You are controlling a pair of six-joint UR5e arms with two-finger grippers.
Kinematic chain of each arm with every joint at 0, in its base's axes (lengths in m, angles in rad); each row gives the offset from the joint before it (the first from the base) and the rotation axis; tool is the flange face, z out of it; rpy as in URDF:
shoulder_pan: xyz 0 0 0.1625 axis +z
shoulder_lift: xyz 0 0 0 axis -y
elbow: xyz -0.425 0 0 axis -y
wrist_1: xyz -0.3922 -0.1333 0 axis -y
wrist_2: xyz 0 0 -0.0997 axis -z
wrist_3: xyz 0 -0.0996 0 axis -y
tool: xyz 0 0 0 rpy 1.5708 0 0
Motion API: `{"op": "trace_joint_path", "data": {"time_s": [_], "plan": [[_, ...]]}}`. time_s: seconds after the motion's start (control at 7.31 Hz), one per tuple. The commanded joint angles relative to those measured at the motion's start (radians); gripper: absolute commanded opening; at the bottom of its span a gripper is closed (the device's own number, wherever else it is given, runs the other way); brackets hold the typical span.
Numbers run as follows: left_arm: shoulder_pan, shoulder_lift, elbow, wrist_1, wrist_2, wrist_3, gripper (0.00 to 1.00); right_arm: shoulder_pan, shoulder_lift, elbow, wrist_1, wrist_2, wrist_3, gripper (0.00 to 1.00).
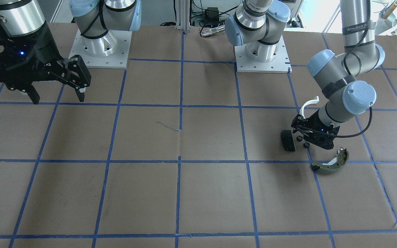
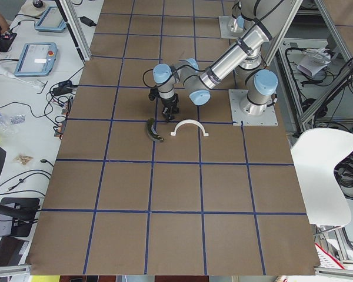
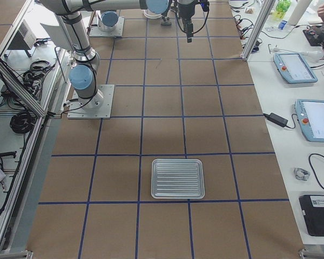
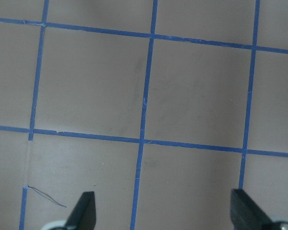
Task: Place bearing gear from tray to pile
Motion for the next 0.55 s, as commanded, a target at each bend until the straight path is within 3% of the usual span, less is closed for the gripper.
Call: {"op": "trace_joint_path", "data": {"time_s": [0.0, 0.14, 0.41], "plan": [[-0.050, 0.013, 0.163, -0.183, -0.002, -0.110, 1.00, 0.000, -0.001, 0.000, -0.002, 0.000, -0.001, 1.00], [-0.119, 0.023, 0.312, -0.305, 0.003, -0.233, 1.00, 0.000, -0.001, -0.001, 0.000, 0.000, -0.001, 1.00], [-0.280, 0.026, 0.512, -0.474, -0.008, -0.546, 1.00, 0.000, 0.001, -0.001, 0.000, 0.000, -0.001, 1.00]]}}
